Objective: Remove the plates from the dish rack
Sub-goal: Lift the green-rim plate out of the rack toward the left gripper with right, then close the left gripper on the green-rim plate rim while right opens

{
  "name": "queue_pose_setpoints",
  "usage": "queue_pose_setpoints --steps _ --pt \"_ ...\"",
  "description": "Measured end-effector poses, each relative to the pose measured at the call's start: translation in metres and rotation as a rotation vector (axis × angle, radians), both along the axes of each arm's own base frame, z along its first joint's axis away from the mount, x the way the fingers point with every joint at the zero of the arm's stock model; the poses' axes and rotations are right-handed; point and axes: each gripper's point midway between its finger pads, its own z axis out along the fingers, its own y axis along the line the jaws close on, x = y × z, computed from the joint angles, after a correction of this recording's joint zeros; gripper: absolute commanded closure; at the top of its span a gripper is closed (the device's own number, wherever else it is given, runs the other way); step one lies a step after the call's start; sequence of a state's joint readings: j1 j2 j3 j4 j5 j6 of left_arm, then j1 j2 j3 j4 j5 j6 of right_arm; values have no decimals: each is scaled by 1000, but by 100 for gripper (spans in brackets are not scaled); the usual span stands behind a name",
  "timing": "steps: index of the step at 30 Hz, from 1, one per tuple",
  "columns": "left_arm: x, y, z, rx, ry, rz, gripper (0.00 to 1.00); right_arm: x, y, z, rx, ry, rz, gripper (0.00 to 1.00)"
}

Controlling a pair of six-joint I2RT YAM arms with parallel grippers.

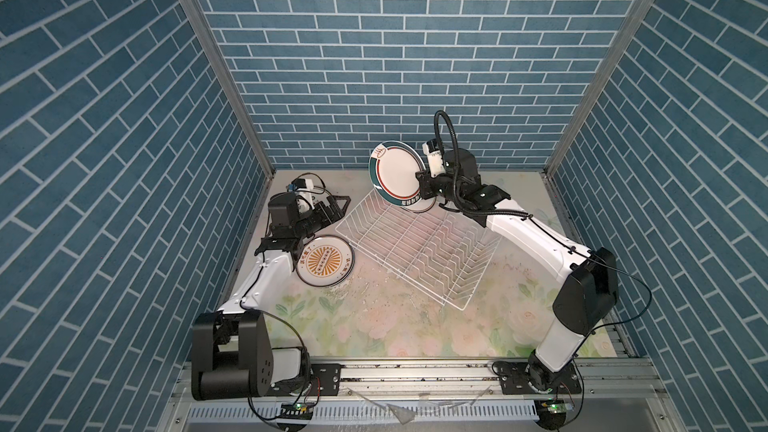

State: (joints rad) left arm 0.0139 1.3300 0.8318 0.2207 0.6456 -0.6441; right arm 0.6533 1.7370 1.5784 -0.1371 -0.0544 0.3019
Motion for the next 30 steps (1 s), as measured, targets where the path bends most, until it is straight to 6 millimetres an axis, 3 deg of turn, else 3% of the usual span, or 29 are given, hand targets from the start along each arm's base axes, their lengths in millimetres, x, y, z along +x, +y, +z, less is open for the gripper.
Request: queue_pose_setpoints --steps 5,10,19,21,30 --pt "12 -15 2 -45 -26 -41 1 0 6 -4 195 135 6 100" --pt "22 -19 -1 -89 -31 -47 1 -1 25 -4 336 231 58 100" --pt "33 -23 4 -154 -67 -58 5 -4 51 -36 433 405 123 100" --pt "36 -24 2 -163 -62 -58 10 -6 54 -38 445 427 139 100" --pt "43 -29 5 -211 -69 -76 53 -20 70 -39 496 503 221 100"
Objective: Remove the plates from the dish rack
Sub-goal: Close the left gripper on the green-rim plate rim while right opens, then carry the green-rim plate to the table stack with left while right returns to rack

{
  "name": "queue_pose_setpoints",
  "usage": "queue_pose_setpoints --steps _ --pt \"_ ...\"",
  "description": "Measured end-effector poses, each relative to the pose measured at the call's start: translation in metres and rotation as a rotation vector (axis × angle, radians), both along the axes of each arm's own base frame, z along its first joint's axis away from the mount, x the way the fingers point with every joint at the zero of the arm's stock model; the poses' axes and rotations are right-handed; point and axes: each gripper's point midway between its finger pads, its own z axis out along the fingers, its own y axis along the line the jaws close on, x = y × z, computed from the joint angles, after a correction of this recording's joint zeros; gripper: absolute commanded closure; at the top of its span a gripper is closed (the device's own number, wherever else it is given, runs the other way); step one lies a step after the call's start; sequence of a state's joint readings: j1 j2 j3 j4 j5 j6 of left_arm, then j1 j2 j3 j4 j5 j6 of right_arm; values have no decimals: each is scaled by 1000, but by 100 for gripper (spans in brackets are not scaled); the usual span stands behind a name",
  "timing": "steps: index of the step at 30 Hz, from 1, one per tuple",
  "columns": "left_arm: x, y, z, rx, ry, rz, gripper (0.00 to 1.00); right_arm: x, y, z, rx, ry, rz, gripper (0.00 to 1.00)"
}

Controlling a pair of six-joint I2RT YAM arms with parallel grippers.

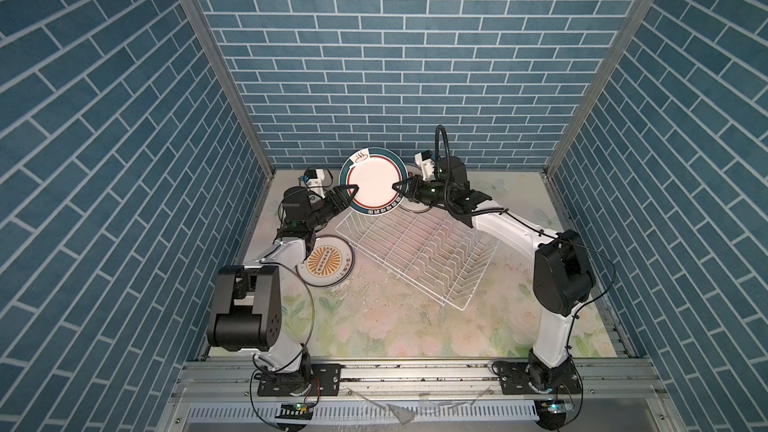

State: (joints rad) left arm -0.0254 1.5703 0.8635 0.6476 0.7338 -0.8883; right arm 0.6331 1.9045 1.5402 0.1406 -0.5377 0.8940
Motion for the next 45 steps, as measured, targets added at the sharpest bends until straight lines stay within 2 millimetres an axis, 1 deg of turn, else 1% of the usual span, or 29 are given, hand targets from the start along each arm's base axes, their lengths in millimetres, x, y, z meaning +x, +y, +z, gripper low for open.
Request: queue_pose_setpoints --steps 3,5,6,8,10,11,12,15,17,21,25,28,32,34,36,37,39,43,45 --pt "0 -2 4 -5 -11 -8 65 -5 6 -7 -4 17 28 100" --pt "-1 -2 4 -6 -11 -13 76 -7 10 -14 -11 34 46 100" --pt "-1 -2 3 -7 -5 -13 79 -7 12 -16 -16 40 50 100" --pt "-1 1 3 -19 9 -12 90 -7 13 -18 -11 62 58 100" --pt "-5 0 12 -46 10 -26 94 -7 11 -19 0 101 66 99" --pt "-6 0 15 -56 11 -25 98 -8 11 -16 6 100 77 97" --pt "-7 1 17 -58 8 -25 100 -9 12 -14 10 101 84 95" --pt "-10 3 26 -57 -6 -18 100 -10 13 -5 17 95 98 90" --pt "-13 4 31 -48 -14 -9 100 -12 15 -1 16 89 108 83" --pt "-22 3 38 -3 -29 -9 100 -19 19 -7 -22 69 129 69" --pt "-30 8 39 21 -14 -2 100 -23 21 -6 -55 40 143 65" --pt "-36 15 42 35 -5 13 100 -23 21 -4 -71 14 149 63" --pt "-39 26 44 43 6 39 100 -21 19 1 -87 -9 147 60" --pt "-39 31 44 44 14 51 100 -20 17 0 -103 -15 138 57" --pt "-40 39 43 44 23 68 100 -17 13 -3 -127 -22 126 56" --pt "-40 45 43 44 29 81 100 -16 10 -5 -143 -21 121 53" --pt "-40 58 45 41 30 110 100 -15 5 -10 -179 -26 109 51" --pt "-40 89 51 25 28 184 100 -14 -12 -17 -280 -47 71 50" --pt "-41 103 53 20 26 216 100 -16 -21 -15 -323 -69 57 49"
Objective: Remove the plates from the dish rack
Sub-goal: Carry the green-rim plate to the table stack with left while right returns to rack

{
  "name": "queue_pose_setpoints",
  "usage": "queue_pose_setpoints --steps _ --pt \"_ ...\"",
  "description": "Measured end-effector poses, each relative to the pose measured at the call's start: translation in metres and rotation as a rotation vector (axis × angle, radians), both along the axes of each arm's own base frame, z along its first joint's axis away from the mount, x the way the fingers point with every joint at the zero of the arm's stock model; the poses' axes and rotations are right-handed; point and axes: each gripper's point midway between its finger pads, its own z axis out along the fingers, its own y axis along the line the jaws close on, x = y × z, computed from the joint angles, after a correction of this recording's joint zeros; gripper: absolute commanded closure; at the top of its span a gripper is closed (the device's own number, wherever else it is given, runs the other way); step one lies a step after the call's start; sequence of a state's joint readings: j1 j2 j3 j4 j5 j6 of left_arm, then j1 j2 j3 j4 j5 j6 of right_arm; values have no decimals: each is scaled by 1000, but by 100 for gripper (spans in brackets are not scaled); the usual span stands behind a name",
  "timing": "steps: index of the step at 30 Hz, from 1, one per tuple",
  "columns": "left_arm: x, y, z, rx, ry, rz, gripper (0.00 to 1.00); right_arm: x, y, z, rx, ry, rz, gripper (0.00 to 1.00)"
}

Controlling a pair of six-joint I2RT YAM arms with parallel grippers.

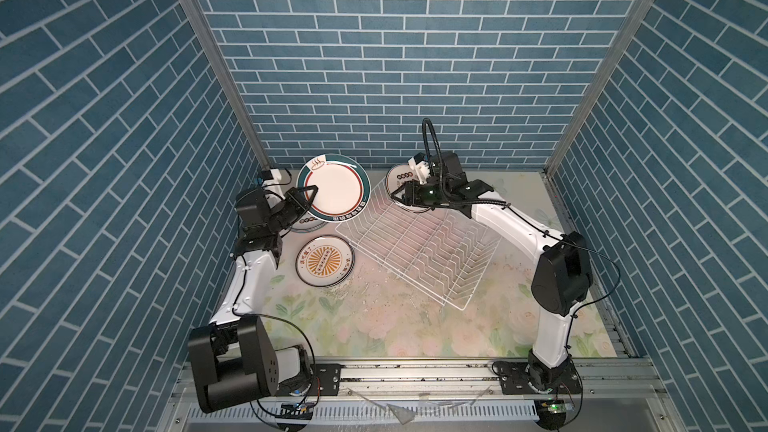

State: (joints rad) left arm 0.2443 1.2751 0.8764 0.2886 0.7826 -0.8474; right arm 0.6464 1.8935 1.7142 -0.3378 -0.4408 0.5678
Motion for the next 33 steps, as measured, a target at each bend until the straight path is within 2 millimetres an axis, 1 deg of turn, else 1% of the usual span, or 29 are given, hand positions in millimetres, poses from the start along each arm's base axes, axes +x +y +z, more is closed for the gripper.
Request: queue_pose_setpoints --steps 2,7,10,13,17,19,22,26,29,33 --pt "0 12 1 -6 0 28 100 -1 -8 7 -36 -29 -9 48" --pt "-1 30 -4 -15 15 75 100 -5 -28 35 -101 -130 -32 48" --pt "0 40 -10 -17 36 104 100 -9 -45 50 -151 -185 -61 48" --pt "1 54 -24 -9 84 152 100 -12 -64 65 -210 -249 -103 48" --pt "6 71 -51 15 183 215 100 -12 -96 85 -305 -351 -193 46" --pt "11 79 -66 26 229 239 100 -12 -113 90 -363 -391 -243 46" --pt "21 93 -90 36 300 272 100 -9 -134 87 -457 -424 -305 46" --pt "36 111 -114 55 365 310 100 -5 -154 65 -590 -422 -349 45" --pt "45 119 -124 72 387 329 100 -5 -164 52 -655 -411 -360 44" --pt "56 129 -132 93 410 351 100 -4 -169 43 -697 -411 -363 43"
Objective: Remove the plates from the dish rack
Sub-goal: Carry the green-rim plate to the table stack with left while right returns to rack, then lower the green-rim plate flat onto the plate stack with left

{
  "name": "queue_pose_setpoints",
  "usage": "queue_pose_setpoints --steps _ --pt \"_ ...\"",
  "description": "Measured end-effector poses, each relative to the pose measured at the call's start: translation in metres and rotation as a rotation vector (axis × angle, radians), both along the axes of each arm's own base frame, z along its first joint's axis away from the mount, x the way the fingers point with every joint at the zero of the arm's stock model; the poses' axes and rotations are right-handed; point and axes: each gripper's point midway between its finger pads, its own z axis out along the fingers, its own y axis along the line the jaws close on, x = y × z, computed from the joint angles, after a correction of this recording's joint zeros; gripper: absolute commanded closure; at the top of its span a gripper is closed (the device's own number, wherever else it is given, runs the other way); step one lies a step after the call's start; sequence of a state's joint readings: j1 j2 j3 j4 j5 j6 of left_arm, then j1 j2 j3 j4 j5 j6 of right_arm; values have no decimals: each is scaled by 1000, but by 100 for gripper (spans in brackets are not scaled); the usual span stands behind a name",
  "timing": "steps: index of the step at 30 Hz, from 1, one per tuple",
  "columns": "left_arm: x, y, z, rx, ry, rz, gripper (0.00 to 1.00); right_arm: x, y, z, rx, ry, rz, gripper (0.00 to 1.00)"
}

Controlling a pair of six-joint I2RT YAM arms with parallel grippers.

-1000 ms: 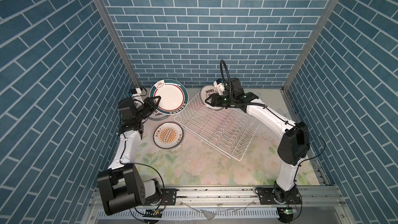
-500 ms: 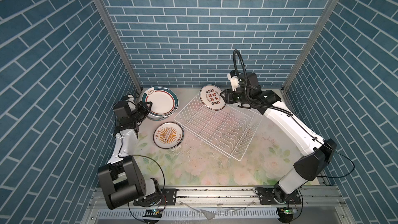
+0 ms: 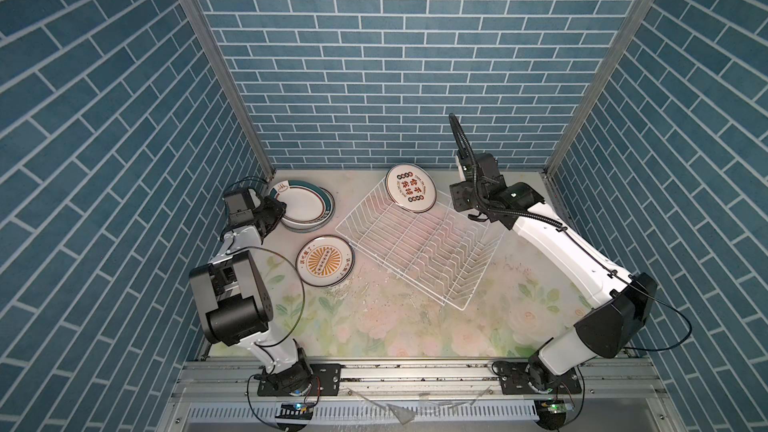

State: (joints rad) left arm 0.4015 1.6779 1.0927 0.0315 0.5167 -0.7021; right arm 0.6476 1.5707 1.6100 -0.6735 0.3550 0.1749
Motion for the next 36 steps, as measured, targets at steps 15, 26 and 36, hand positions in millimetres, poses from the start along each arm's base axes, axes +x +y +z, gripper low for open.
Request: queue_pose_setpoints --steps 15,26,36 --pt "24 16 -62 -44 132 20 87 -2 -4 -16 -22 30 -3 40" --pt "25 23 -60 -26 175 37 53 0 2 -27 -25 60 14 40" --pt "37 21 -54 81 296 -7 40 -1 6 -30 -16 74 30 40"
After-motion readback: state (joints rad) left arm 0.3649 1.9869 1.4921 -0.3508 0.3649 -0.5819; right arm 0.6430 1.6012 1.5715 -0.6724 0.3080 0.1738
